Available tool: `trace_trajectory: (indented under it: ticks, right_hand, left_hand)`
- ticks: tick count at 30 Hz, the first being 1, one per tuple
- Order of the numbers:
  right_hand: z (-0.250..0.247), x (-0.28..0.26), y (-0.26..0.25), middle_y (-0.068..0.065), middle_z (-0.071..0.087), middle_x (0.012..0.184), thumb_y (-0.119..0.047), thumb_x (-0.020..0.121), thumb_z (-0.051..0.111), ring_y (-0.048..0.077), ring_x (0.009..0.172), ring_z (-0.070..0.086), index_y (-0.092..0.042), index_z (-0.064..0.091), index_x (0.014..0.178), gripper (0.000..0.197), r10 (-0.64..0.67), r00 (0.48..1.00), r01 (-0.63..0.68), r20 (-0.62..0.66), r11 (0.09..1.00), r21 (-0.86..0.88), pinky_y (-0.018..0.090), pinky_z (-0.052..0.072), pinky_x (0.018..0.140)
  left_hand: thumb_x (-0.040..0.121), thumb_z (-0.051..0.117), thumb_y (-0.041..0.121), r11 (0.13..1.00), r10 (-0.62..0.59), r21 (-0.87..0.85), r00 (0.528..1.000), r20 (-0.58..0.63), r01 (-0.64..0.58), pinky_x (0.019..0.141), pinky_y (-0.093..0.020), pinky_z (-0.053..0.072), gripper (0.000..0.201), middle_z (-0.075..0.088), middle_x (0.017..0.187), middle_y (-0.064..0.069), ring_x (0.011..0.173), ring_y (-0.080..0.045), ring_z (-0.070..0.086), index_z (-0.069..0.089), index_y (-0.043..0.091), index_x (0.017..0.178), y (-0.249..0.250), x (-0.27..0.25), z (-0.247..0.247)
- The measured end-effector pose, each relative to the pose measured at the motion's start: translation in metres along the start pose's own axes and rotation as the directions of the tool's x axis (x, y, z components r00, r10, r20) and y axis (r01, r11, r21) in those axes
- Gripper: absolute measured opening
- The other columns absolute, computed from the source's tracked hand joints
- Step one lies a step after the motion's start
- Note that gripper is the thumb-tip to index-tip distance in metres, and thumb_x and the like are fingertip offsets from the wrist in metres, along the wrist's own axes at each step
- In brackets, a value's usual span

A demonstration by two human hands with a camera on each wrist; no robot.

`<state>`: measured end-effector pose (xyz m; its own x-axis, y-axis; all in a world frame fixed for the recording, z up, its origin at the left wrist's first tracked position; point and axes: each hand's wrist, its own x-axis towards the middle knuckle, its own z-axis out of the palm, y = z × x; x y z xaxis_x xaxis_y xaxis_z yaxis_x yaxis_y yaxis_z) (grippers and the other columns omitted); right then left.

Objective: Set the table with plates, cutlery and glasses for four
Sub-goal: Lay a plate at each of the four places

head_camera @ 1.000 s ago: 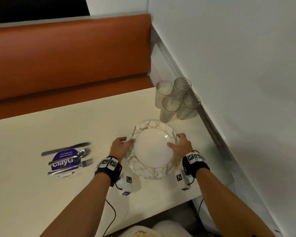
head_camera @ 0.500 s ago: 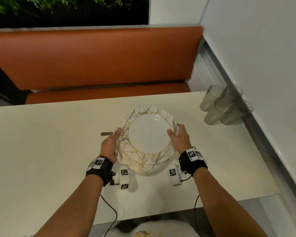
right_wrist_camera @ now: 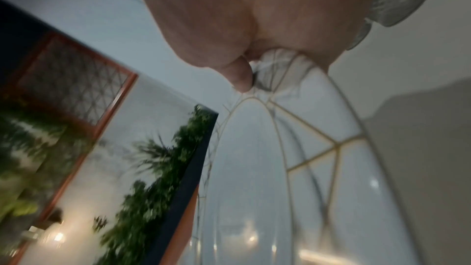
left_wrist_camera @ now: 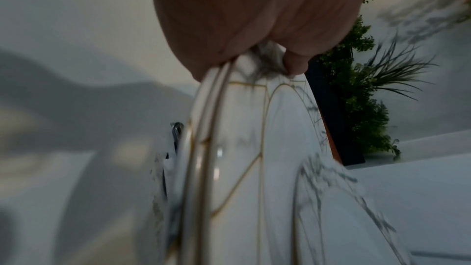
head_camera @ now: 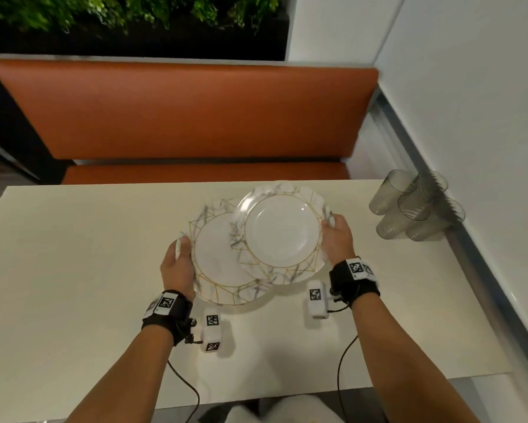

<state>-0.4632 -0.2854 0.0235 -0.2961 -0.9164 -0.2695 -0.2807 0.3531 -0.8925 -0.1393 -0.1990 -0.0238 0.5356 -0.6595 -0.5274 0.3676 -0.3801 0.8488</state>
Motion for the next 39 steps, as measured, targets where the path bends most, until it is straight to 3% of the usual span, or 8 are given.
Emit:
trace_trajectory:
  ticks: [5,9,12,14,17,20,30,39]
  right_hand:
    - [-0.031,0.056,0.008,0.006,0.06,0.123,-0.015,0.098,0.05,0.026,0.11,0.058,-0.018,0.051,0.132,0.034,0.057,0.99,-0.052,-0.131,0.998,0.047,0.038,0.049,0.096]
    - [-0.038,0.089,0.028,0.012,0.061,0.128,-0.011,0.097,0.053,0.03,0.113,0.06,-0.015,0.049,0.135,0.039,0.149,0.973,-0.152,-0.174,0.988,-0.008,0.038,0.05,0.095]
    - [-0.033,0.103,0.044,0.014,0.062,0.127,-0.01,0.098,0.052,0.03,0.105,0.061,-0.012,0.049,0.136,0.038,0.199,0.959,-0.211,-0.202,0.977,-0.042,0.032,0.048,0.084]
    - [-0.026,0.11,0.056,0.014,0.062,0.127,-0.011,0.098,0.052,0.029,0.101,0.06,-0.011,0.049,0.136,0.038,0.228,0.956,-0.242,-0.185,0.969,-0.058,0.033,0.048,0.082]
    - [-0.017,0.117,0.068,0.017,0.064,0.124,-0.014,0.097,0.054,0.034,0.104,0.064,-0.014,0.049,0.135,0.039,0.282,0.942,-0.298,-0.181,0.952,-0.066,0.04,0.055,0.087]
    - [-0.011,0.123,0.072,0.021,0.064,0.123,-0.014,0.098,0.053,0.038,0.106,0.065,-0.011,0.047,0.136,0.038,0.297,0.936,-0.323,-0.187,0.937,-0.13,0.041,0.055,0.087]
    - [0.003,0.142,0.062,0.021,0.062,0.122,-0.011,0.096,0.059,0.038,0.108,0.064,-0.001,0.05,0.127,0.034,0.182,0.976,-0.215,-0.121,0.9,-0.38,0.039,0.053,0.086]
    - [0.009,0.145,0.05,0.018,0.055,0.129,-0.019,0.092,0.061,0.038,0.119,0.054,-0.006,0.049,0.129,0.041,0.17,0.975,-0.217,-0.142,0.858,-0.465,0.047,0.051,0.095]
  left_hand:
    - [0.091,0.066,0.061,0.998,0.053,-0.024,0.985,-0.167,-0.057,0.11,-0.046,0.05,0.069,0.065,0.14,-0.006,0.127,-0.028,0.062,0.056,0.022,0.146,0.014,0.006,-0.004]
    - [0.1,0.058,0.052,0.995,0.082,-0.03,0.957,-0.279,-0.094,0.06,-0.027,0.056,0.051,0.073,0.097,-0.011,0.072,-0.019,0.064,0.064,0.015,0.134,0.023,0.011,-0.008]
    - [0.098,0.06,0.052,0.994,0.052,-0.068,0.937,-0.344,-0.08,0.094,-0.042,0.059,0.056,0.071,0.129,-0.011,0.112,-0.026,0.07,0.059,0.017,0.142,0.027,0.015,-0.009]
    - [0.097,0.06,0.051,0.995,0.053,-0.058,0.925,-0.375,-0.081,0.103,-0.049,0.055,0.049,0.072,0.123,-0.002,0.119,-0.028,0.068,0.065,0.019,0.134,0.029,0.015,-0.008]
    - [0.097,0.056,0.048,0.996,0.079,-0.012,0.918,-0.39,-0.091,0.091,-0.046,0.056,0.027,0.069,0.093,0.005,0.097,-0.024,0.065,0.071,0.027,0.1,0.028,0.014,-0.002]
    - [0.089,0.058,0.056,0.997,0.06,-0.013,0.918,-0.393,-0.071,0.08,-0.041,0.048,0.031,0.065,0.083,0.007,0.088,-0.021,0.058,0.07,0.028,0.09,0.023,0.014,0.002]
    - [0.098,0.059,0.045,0.999,0.032,-0.01,0.927,-0.375,-0.038,0.099,-0.043,0.055,0.037,0.072,0.118,-0.008,0.107,-0.026,0.065,0.071,0.016,0.119,0.006,0.009,0.019]
    - [0.101,0.06,0.046,0.999,0.018,-0.037,0.947,-0.322,-0.032,0.089,-0.032,0.054,0.038,0.074,0.113,-0.001,0.105,-0.021,0.069,0.07,0.018,0.124,0.008,0.005,0.031]
